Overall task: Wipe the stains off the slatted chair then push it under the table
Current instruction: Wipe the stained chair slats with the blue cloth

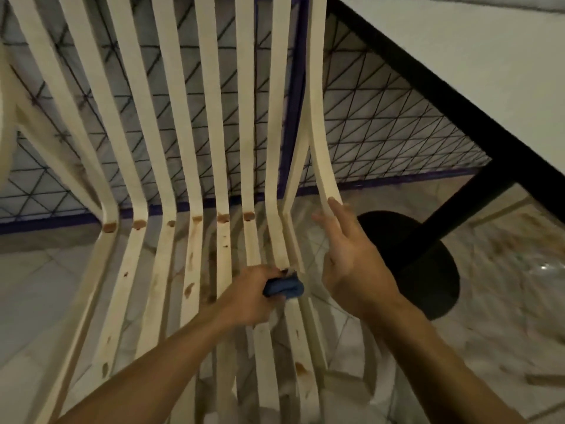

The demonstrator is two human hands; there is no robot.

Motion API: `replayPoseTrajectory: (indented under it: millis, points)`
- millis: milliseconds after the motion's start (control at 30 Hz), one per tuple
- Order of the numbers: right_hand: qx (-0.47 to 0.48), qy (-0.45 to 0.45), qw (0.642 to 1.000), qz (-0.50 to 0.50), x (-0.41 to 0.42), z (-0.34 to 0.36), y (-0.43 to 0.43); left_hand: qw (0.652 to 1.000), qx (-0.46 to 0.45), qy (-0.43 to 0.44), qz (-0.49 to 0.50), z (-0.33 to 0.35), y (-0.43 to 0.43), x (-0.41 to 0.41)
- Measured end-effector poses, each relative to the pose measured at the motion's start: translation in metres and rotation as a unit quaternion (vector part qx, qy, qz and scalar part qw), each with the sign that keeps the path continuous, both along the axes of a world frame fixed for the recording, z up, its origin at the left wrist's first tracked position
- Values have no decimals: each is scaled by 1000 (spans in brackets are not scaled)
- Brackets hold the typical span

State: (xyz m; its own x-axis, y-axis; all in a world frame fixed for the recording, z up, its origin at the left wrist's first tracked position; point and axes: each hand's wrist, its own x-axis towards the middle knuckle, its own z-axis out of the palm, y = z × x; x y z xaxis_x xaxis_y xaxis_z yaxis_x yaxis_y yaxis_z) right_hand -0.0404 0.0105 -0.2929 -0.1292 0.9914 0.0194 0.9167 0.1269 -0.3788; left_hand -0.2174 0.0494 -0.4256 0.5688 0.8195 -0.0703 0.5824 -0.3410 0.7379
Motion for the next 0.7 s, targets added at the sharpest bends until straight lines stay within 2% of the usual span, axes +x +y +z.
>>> replayPoseTrajectory:
  millis: [133,267,333,500,700]
  points:
    - [31,0,999,-11,-2,0,0,997,-22,65,-37,7,-4,3]
    - [1,22,1000,-18,-1,1,4,996,-14,73,52,9,2,13]
    - [-5,22,1000,-20,0,1,7,994,7,88,61,5,1,17]
    - [8,44,999,-11,6,-6,12,994,10,113,9,9,-27,17]
    - [-2,90,996,-27,2,-3,7,992,-35,115,-31,11,-58,11]
